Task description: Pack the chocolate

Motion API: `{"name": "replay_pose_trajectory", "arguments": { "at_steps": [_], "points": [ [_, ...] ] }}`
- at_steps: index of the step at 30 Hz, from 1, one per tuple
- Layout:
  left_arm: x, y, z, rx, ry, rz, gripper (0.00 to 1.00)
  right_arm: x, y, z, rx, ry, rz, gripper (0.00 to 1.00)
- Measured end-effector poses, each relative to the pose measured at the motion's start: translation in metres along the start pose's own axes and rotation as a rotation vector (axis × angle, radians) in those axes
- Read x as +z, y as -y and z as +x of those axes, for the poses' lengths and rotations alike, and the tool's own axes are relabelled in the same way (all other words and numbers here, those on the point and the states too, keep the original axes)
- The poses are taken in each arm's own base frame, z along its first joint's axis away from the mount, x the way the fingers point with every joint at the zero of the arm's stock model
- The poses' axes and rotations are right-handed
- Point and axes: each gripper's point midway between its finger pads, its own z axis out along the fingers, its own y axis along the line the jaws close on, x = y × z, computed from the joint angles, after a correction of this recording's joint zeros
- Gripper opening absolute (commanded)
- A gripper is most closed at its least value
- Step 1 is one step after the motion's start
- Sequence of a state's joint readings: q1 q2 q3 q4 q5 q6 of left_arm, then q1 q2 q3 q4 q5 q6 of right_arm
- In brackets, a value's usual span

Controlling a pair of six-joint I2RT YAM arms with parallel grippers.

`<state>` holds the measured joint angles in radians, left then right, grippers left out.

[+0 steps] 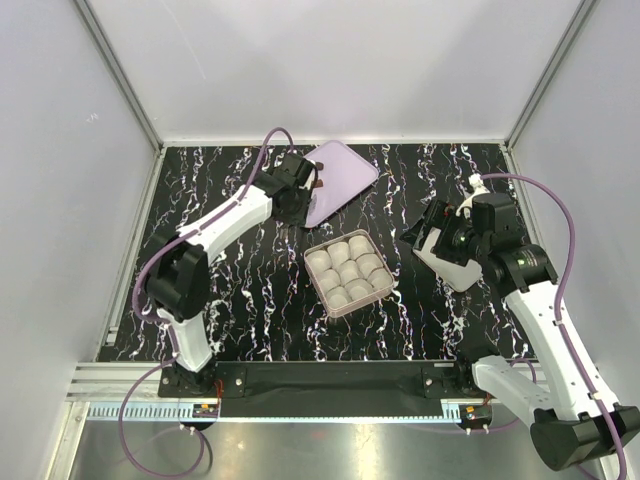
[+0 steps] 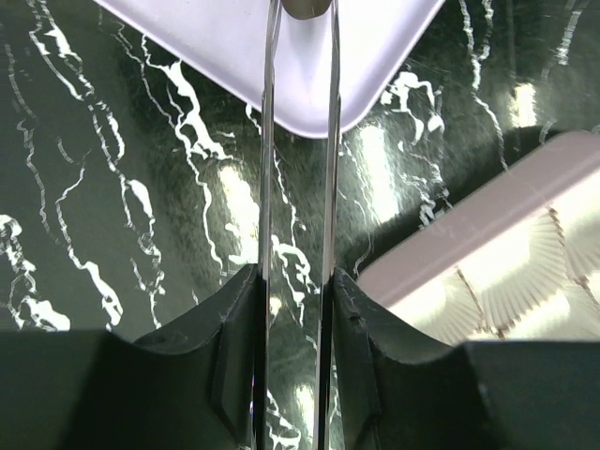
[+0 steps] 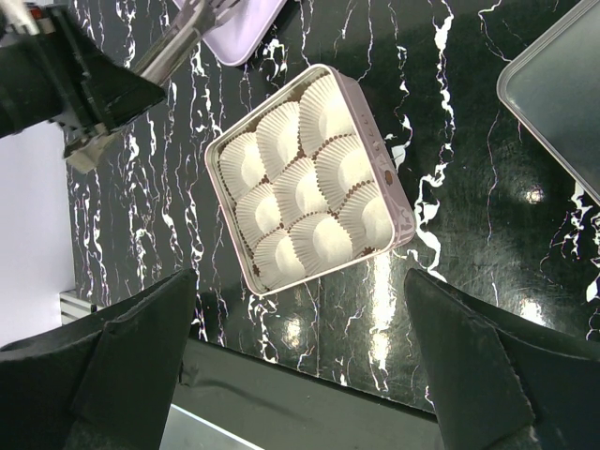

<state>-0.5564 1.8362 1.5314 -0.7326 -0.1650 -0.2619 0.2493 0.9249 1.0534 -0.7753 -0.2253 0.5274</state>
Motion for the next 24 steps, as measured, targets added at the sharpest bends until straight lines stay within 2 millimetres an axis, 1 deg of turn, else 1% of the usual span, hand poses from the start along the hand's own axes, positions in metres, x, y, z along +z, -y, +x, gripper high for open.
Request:
{"name": "replay_pose_trajectory", "arguments": {
  "at_steps": [4, 7, 11, 14, 17, 20, 22, 24],
  "points": [
    [-0.029, 0.006, -0.005, 0.006, 0.038, 0.024, 0.34, -0.003, 0.0, 0.0, -0.002, 0.007, 0.003, 1.0],
    [-0.062, 0.018, -0.01, 0.01, 0.108, 0.07, 0.34, -0.005, 0.002, 0.0, -0.005, 0.01, 0.016, 1.0],
    [-0.107, 0.039, -0.001, 0.027, 0.178, 0.165, 0.33, -0.008, 0.005, -0.001, -0.011, 0.016, 0.03, 1.0],
    [-0.128, 0.056, 0.012, 0.046, 0.196, 0.227, 0.33, -0.01, 0.006, -0.002, -0.013, 0.021, 0.043, 1.0],
    [-0.135, 0.076, 0.031, 0.086, 0.177, 0.269, 0.33, -0.012, 0.007, -0.001, -0.012, 0.019, 0.052, 1.0],
    [-0.131, 0.091, 0.054, 0.127, 0.134, 0.293, 0.33, -0.014, 0.007, -0.003, -0.012, 0.023, 0.057, 1.0],
    [-0.126, 0.098, 0.071, 0.148, 0.098, 0.302, 0.32, -0.015, 0.007, -0.003, -0.011, 0.022, 0.059, 1.0],
    [-0.121, 0.099, 0.083, 0.158, 0.068, 0.304, 0.32, -0.015, 0.009, -0.002, -0.011, 0.023, 0.065, 1.0]
  ]
}}
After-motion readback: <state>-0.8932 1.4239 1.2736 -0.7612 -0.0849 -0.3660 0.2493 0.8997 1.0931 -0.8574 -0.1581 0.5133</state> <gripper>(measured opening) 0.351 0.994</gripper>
